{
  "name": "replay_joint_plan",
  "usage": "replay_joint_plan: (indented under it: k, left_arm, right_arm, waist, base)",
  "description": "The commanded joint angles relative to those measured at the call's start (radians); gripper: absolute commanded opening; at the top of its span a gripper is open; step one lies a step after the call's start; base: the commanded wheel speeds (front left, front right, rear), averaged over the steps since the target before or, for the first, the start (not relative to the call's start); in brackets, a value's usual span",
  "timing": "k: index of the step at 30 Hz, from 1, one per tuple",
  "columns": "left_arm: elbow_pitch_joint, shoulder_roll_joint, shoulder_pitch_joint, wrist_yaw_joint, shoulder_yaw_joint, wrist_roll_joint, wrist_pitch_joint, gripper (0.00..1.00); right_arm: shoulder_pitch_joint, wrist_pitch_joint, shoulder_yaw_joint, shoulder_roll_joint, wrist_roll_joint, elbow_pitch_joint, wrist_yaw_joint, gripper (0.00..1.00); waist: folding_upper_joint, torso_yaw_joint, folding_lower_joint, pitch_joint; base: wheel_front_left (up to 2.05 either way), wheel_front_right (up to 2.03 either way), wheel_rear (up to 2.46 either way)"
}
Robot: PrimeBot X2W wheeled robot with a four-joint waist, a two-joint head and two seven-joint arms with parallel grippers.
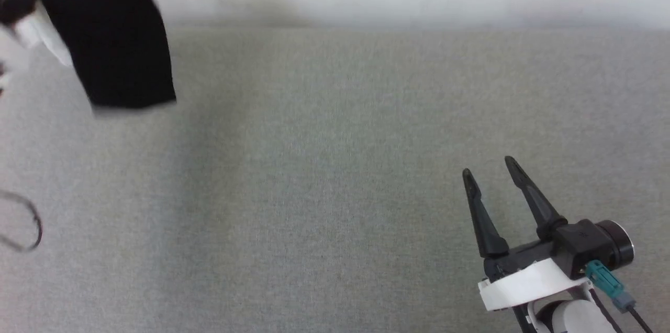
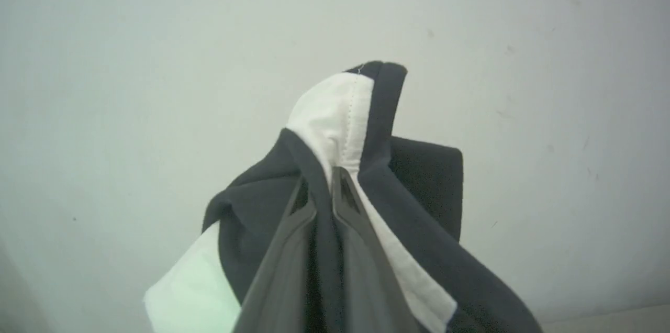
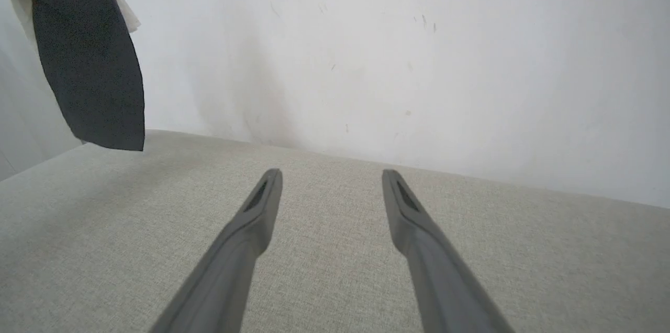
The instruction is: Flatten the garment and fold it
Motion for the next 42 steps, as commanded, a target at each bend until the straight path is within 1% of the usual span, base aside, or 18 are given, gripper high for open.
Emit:
replay_joint_plan:
  k: [1,3,5,8,11,14,18,22,25,26,27,30,32,35,38,40,42]
  left_arm:
    - [-0.042,-0.026,-0.030,-0.003,-0.017,0.011,-0.018,0.00]
    - [-0.097,-0.054,-0.050,-0.004,-0.040,0.019,-0.029,0.00]
    - [-0.142,-0.082,-0.063,-0.005,-0.071,0.024,-0.019,0.00]
    - [-0.204,-0.118,-0.073,-0.008,-0.144,0.046,0.022,0.00]
    - [-0.248,-0.168,-0.056,-0.011,-0.223,0.048,0.073,0.00]
    - [-0.288,-0.218,-0.002,-0.015,-0.358,0.049,0.152,0.00]
    - [-0.307,-0.305,0.103,-0.018,-0.560,0.015,0.209,0.00]
    - [-0.253,-0.388,0.205,-0.018,-0.774,-0.017,0.213,0.00]
    - [-0.177,-0.452,0.262,-0.018,-0.889,-0.059,0.199,0.00]
    - [-0.151,-0.470,0.276,-0.018,-0.922,-0.073,0.199,0.26]
    - [-0.127,-0.486,0.285,-0.018,-0.945,-0.084,0.193,1.00]
    - [-0.078,-0.519,0.288,-0.018,-0.978,-0.090,0.130,1.00]
    - [-0.055,-0.530,0.283,-0.018,-0.966,-0.097,0.077,1.00]
    - [-0.040,-0.529,0.261,-0.011,-0.923,-0.100,-0.005,1.00]
    - [-0.046,-0.508,0.239,0.016,-0.849,-0.114,-0.076,1.00]
    - [-0.060,-0.476,0.228,0.042,-0.794,-0.120,-0.102,1.00]
    - [-0.082,-0.431,0.228,0.077,-0.730,-0.118,-0.119,1.00]
  right_arm:
    - [0.011,-0.005,-0.008,0.000,0.007,0.004,-0.002,1.00]
    - [0.015,-0.005,-0.017,0.000,0.010,0.004,-0.002,1.00]
    - [0.017,-0.005,-0.022,0.000,0.012,0.004,-0.002,1.00]
    - [0.014,-0.005,-0.029,0.000,0.016,0.001,-0.002,1.00]
    - [0.007,-0.005,-0.042,0.000,0.021,-0.006,-0.002,1.00]
    - [0.004,-0.005,-0.079,0.000,0.033,-0.011,-0.002,1.00]
    - [-0.003,-0.005,-0.151,0.000,0.046,-0.014,-0.002,1.00]
    - [-0.023,-0.005,-0.219,0.000,0.057,-0.006,-0.002,1.00]
    - [-0.036,-0.005,-0.246,0.000,0.066,0.001,-0.002,1.00]
    - [-0.038,-0.005,-0.249,0.000,0.065,0.002,-0.002,1.00]
    - [-0.038,-0.005,-0.252,0.000,0.062,0.004,-0.002,1.00]
    - [-0.032,-0.005,-0.247,0.000,0.050,0.011,-0.002,1.00]
    - [-0.023,-0.005,-0.239,0.000,0.041,0.014,-0.002,1.00]
    - [-0.007,-0.005,-0.227,0.000,0.028,0.020,-0.002,1.00]
    - [0.007,-0.005,-0.222,0.000,0.016,0.028,-0.002,1.00]
    - [0.015,-0.005,-0.212,0.000,0.010,0.032,-0.002,1.00]
    - [0.020,-0.005,-0.202,0.000,0.002,0.037,-0.002,1.00]
  waist:
    - [0.0000,-0.017,0.0001,-0.063]
    - [0.0000,-0.029,0.0001,-0.081]
    - [0.0000,-0.048,0.0001,-0.095]
    - [0.0000,-0.086,0.0001,-0.100]
    - [0.0000,-0.127,0.0001,-0.097]
    - [0.0000,-0.169,0.0001,-0.091]
    - [0.0000,-0.216,0.0001,-0.079]
    - [0.0000,-0.255,0.0001,-0.061]
    - [0.0000,-0.269,0.0001,-0.053]
    - [0.0000,-0.270,0.0001,-0.052]
    - [0.0000,-0.269,0.0001,-0.051]
    - [0.0000,-0.251,0.0001,-0.058]
    - [0.0000,-0.227,0.0001,-0.069]
    - [0.0000,-0.189,0.0001,-0.091]
    - [0.0000,-0.144,0.0001,-0.123]
    - [0.0000,-0.120,0.0001,-0.140]
    - [0.0000,-0.098,0.0001,-0.158]
  base:
    - [0.00,0.00,0.00]
    - [0.00,0.00,0.00]
    - [0.00,0.00,0.00]
    - [0.00,0.00,0.00]
    - [0.00,0.00,0.00]
    - [0.00,0.00,0.00]
    - [0.00,0.00,0.00]
    - [0.00,0.00,0.00]
    - [0.00,0.00,0.00]
    - [0.00,0.00,0.00]
    - [0.00,0.00,0.00]
    - [0.00,0.00,0.00]
    - [0.00,0.00,0.00]
    - [0.00,0.00,0.00]
    - [0.00,0.00,0.00]
    - [0.00,0.00,0.00]
    - [0.00,0.00,0.00]
